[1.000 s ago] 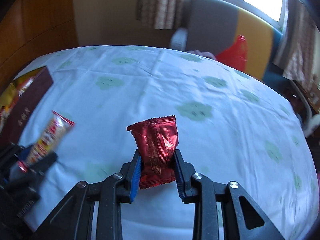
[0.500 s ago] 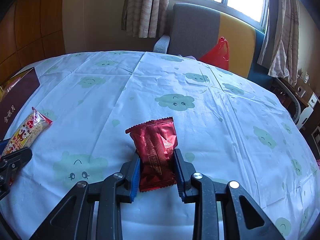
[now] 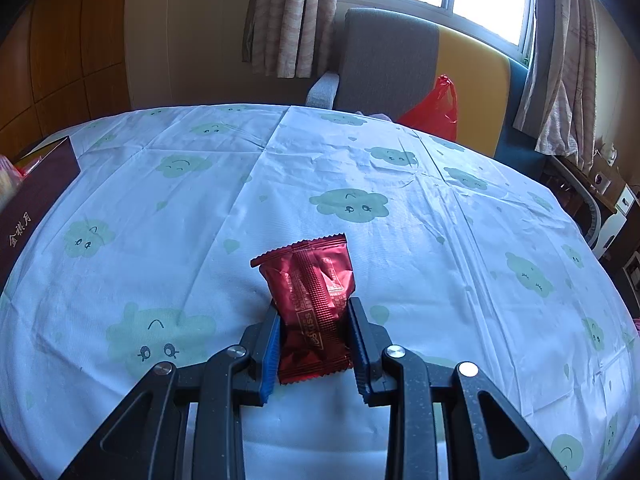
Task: Organize snacks
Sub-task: 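Carry the puffed rice bar into the gold tin and open the left tool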
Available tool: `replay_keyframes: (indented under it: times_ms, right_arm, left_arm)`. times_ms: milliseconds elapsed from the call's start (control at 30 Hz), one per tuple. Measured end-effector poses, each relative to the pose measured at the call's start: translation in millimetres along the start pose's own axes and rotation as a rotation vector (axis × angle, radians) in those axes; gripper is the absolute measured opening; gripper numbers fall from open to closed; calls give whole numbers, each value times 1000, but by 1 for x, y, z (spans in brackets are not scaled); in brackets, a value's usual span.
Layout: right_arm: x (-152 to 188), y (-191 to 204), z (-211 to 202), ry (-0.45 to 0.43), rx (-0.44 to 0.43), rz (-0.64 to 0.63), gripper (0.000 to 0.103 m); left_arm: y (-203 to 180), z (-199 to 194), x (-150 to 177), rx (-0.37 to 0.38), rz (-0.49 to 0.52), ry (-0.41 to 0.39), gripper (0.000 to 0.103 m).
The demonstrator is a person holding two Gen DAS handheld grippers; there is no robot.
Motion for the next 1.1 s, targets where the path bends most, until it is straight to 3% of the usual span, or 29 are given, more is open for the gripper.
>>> replay_keyframes:
  times_ms: [333, 433, 633, 800, 900, 1100]
  right_arm:
    - [0, 0, -1, -1, -4, 4, 31]
    - [-1, 0, -1, -2, -6, 6, 31]
    - [-1, 0, -1, -2, -8, 9, 31]
    - [-1, 0, 0, -2, -10, 11, 32]
    - [-1, 0, 0, -2, -14, 14, 32]
    - [-1, 0, 0, -2, -17, 18, 33]
  left_arm:
    - [169, -23, -34, -28, -487, 2, 29]
    - [200, -19, -43, -60, -538, 7, 29]
    - [241, 6, -66, -47, -682, 6, 29]
    - [266, 39, -64, -118, -753, 51, 29]
    - [273, 57, -55, -160, -748, 110, 29]
    - [271, 53, -43, -180, -727, 111, 40]
Point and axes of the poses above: each gripper's, at about its wrist camera, not at the fingertips, and z roughly the way its jaws point, y to its left, x to its underside, the point moved 6 cm from there along z, roughly the way its jaws point, and after that the axes turned 7 degrees about y, right-handed, at the moved point
